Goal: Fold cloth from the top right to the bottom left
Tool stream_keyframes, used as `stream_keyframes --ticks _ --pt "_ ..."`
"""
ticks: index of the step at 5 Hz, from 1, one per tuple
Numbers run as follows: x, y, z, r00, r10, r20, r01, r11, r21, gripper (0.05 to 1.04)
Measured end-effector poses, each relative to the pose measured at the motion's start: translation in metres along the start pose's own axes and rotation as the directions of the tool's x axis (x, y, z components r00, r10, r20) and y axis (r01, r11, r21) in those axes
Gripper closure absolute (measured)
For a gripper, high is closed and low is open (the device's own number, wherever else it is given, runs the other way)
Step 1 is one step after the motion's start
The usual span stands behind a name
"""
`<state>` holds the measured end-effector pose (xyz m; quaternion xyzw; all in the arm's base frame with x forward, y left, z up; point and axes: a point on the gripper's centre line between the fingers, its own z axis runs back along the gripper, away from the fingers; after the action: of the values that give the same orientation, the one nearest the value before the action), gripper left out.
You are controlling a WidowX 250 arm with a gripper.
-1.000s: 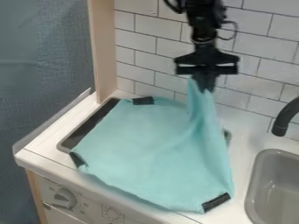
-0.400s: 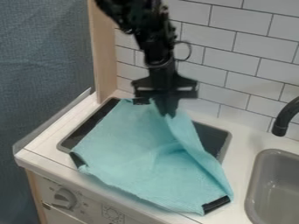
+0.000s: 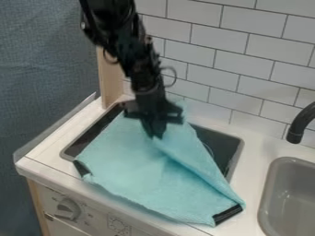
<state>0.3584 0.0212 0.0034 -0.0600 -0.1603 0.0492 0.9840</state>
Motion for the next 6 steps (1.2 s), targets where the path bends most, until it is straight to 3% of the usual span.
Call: stream_keyframes --ticks 1,2,3,5,6 --pt "-0.009 0.008 -0.021 0.999 -0.035 -0.029 0.035 0.999 0.001 1.034" --pt "-0.012 0.015 -0.025 0.999 -0.032 -0.04 0.033 0.999 0.011 1.014" --pt "-0.02 0.024 -0.024 0.996 0.009 -0.091 -0.002 0.997 0.081 0.887" --pt "-0.018 0.024 -0.003 0.993 0.002 -0.117 0.013 0.992 0.128 0.318" --pt "-0.015 0.021 -0.002 0.993 0.003 -0.116 0.01 0.994 0.111 0.076"
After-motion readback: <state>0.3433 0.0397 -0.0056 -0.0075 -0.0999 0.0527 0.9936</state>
